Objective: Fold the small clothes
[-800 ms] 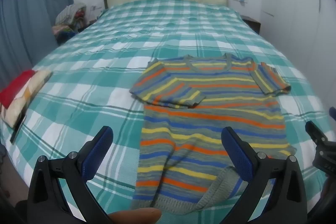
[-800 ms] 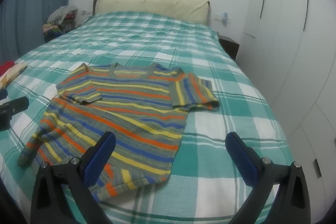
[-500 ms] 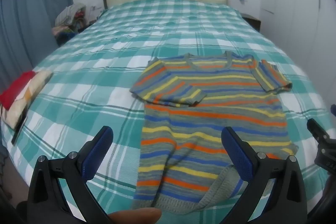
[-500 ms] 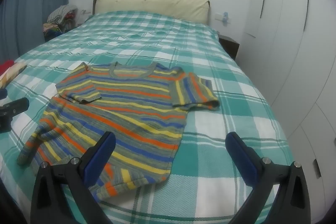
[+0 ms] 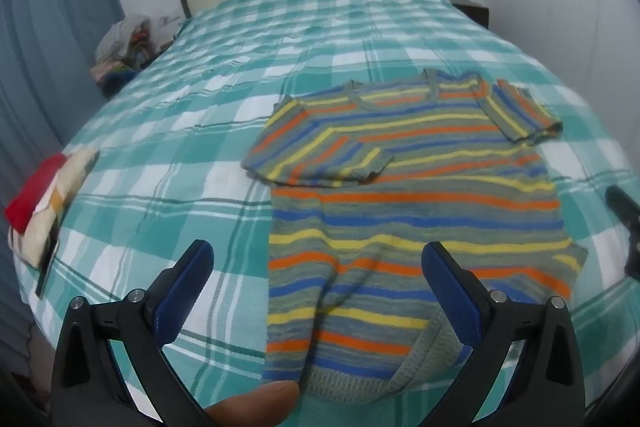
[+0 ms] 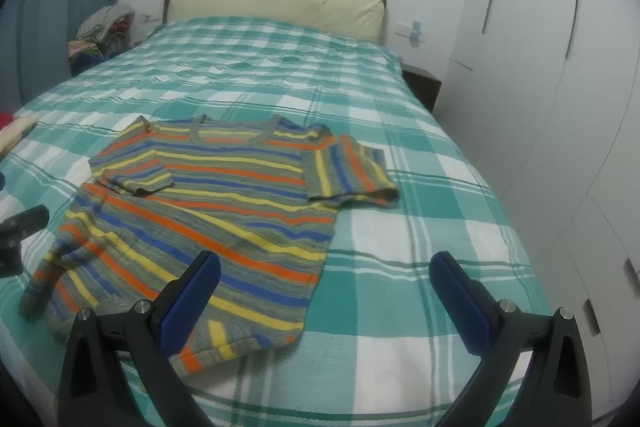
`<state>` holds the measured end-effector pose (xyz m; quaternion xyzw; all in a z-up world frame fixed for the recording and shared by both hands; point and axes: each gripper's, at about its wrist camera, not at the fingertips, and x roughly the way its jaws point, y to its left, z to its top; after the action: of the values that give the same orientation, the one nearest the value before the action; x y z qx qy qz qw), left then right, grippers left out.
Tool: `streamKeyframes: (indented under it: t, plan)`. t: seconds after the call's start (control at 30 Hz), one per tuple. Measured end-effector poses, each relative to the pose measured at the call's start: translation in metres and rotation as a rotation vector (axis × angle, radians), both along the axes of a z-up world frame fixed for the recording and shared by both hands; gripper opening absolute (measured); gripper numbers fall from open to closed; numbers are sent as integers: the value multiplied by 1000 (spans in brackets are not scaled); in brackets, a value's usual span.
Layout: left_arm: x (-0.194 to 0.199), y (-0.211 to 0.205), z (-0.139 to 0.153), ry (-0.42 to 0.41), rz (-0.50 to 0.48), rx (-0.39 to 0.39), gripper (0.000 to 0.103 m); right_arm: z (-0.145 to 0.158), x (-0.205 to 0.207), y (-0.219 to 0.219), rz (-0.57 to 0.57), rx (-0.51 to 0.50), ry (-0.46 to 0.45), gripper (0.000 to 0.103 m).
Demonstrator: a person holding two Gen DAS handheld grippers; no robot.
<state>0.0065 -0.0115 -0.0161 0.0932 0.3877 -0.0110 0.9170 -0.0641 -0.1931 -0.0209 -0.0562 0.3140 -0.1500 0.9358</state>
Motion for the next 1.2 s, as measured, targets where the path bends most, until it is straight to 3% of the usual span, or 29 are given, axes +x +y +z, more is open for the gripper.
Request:
streamKeyframes:
  t: [0.33, 1.2]
  plan:
    - [2, 2, -1, 0, 14, 15, 103, -1, 3, -6, -49, -19, 25, 103]
    - [1, -1, -2, 19, 4, 24, 103, -6, 3, -4, -51, -34, 34, 103]
